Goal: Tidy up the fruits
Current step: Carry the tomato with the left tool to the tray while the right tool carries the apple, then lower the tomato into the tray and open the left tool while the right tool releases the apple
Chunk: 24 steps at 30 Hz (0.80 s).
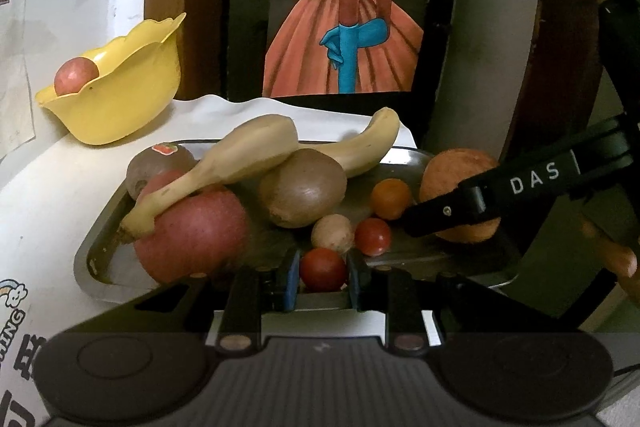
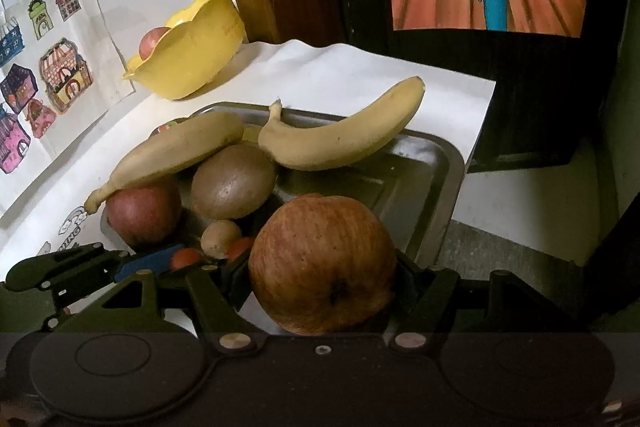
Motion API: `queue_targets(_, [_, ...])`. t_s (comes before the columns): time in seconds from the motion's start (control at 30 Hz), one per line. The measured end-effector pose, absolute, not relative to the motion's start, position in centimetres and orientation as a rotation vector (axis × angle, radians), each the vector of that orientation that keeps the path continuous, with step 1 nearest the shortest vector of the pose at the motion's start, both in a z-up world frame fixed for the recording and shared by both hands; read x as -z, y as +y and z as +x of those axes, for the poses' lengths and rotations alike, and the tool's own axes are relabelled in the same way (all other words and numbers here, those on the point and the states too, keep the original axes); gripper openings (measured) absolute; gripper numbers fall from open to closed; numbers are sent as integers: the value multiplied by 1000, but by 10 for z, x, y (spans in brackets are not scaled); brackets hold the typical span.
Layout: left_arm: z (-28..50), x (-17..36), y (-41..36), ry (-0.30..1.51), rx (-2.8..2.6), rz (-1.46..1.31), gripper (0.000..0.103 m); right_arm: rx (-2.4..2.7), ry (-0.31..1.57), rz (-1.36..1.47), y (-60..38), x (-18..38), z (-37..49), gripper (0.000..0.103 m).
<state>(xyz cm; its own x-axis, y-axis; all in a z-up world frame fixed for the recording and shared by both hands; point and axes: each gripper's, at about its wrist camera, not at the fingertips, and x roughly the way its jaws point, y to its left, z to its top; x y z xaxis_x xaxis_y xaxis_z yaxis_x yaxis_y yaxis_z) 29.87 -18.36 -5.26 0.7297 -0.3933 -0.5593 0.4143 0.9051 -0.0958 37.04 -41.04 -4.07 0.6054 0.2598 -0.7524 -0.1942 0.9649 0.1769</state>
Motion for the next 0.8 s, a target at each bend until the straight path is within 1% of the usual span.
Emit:
queue_targets(0.47, [299, 53, -184, 613, 437, 30, 28, -256, 908, 65, -402, 45, 371, 70])
queue_targets(0.67, [300, 54, -184, 613, 439, 28, 34, -261, 918, 74, -403, 45, 372, 71])
queue_targets(0.8, [299, 53, -182, 613, 441, 19, 44, -259, 926, 89, -404, 44, 373, 71])
